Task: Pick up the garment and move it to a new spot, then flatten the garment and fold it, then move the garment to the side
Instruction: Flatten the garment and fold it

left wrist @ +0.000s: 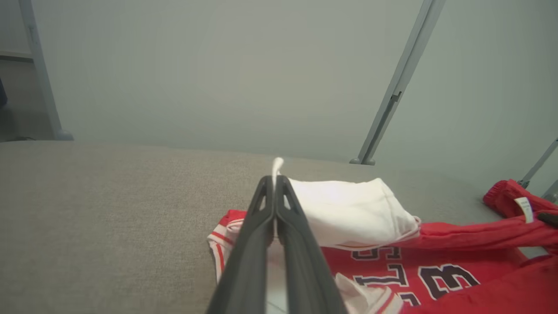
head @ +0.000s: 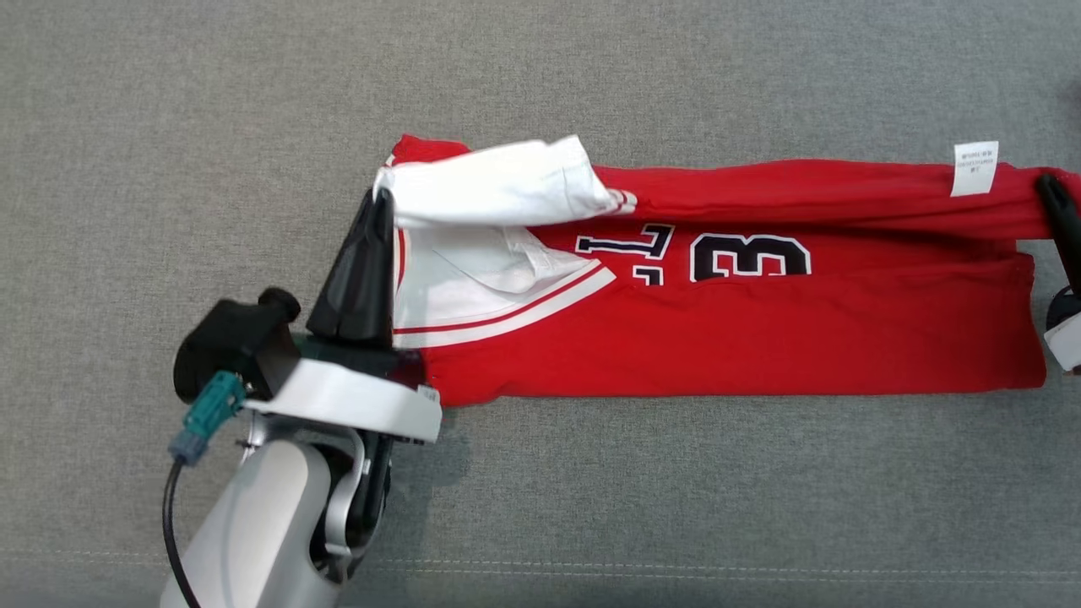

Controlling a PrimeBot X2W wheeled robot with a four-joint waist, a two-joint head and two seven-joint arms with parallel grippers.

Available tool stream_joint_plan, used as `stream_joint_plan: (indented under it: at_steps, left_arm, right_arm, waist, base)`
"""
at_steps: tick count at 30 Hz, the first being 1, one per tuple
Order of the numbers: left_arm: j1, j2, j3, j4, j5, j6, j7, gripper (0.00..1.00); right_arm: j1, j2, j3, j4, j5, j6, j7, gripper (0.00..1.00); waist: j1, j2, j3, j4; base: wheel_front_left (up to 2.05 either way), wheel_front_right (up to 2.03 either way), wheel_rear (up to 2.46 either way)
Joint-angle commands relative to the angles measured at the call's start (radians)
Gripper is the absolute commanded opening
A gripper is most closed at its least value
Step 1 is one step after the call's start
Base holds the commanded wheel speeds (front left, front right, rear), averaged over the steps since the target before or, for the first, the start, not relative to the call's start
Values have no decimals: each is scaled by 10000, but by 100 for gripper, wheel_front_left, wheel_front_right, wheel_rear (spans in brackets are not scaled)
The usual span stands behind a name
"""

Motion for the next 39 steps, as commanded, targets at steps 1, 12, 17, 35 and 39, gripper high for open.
stream_joint_plan:
  at_steps: [1,12,17,35,39]
  left_arm:
    - [227,214,266,-396,-93,126,75,0]
    - [1489,343,29,-882,-318,399,528,0]
    - [1585,438,-104,-637,-4,683,637,0]
    - [1142,-87,-416,1817,-24,831,492,100]
    - [1160,-39,-256,1927,105,1110,159,100]
  right_arm:
    - [489,-420,-40,-156,140,-2,21,0]
    - [1228,-277,-257,242,36,-2,505,0]
    - [1501,-109,-347,368,1,-2,608,0]
    - [1629,853,-810,1404,-761,-2,589,100]
    - [1730,821,-1067,1580,-1123,-2,242,100]
  waist:
    - [0,0,-28,18]
    - [0,0,-118,127]
    - [0,0,-171,124]
    - [0,0,-537,-2]
    - [0,0,-875,-73]
  base:
    - [0,0,0]
    - [0,0,0]
    - [0,0,0]
    - [0,0,0]
    - [0,0,0]
